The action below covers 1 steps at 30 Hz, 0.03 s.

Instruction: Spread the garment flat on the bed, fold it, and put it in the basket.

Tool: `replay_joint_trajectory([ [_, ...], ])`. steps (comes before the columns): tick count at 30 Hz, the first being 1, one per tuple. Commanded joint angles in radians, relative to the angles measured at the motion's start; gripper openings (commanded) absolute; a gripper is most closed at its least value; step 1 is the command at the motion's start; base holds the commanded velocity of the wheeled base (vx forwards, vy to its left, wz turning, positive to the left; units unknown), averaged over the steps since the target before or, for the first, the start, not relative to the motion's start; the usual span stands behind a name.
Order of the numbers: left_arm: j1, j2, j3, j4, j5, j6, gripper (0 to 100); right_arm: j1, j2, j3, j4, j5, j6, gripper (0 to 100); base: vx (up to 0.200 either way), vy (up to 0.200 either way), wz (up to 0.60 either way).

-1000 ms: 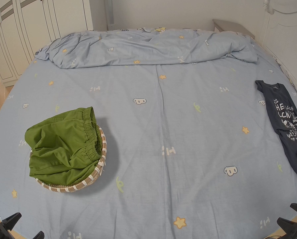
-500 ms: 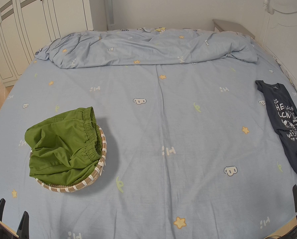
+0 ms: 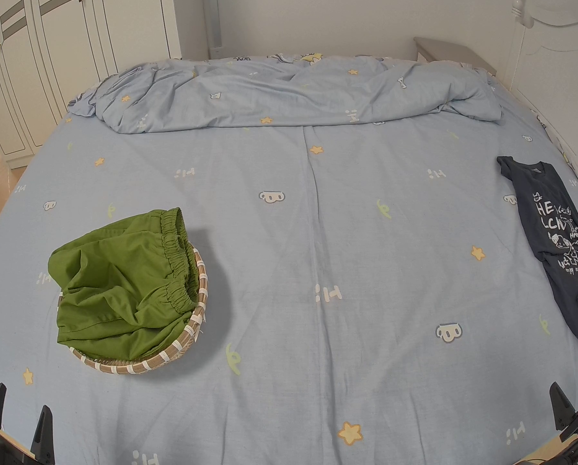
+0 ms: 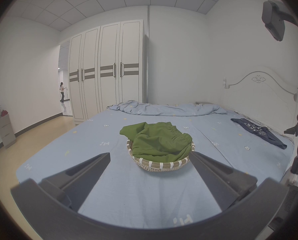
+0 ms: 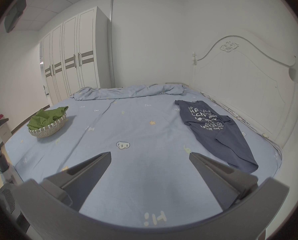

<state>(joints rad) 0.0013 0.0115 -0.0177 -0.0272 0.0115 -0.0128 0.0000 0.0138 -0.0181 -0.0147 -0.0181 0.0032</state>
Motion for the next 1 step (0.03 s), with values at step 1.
replay_joint_trajectory([
  [1, 0.000, -0.011, 0.018, 0.000, 0.001, -0.001, 100, 0.000, 0.006, 0.018, -0.001, 0.000, 0.000, 100, 0.000, 0.000, 0.00],
])
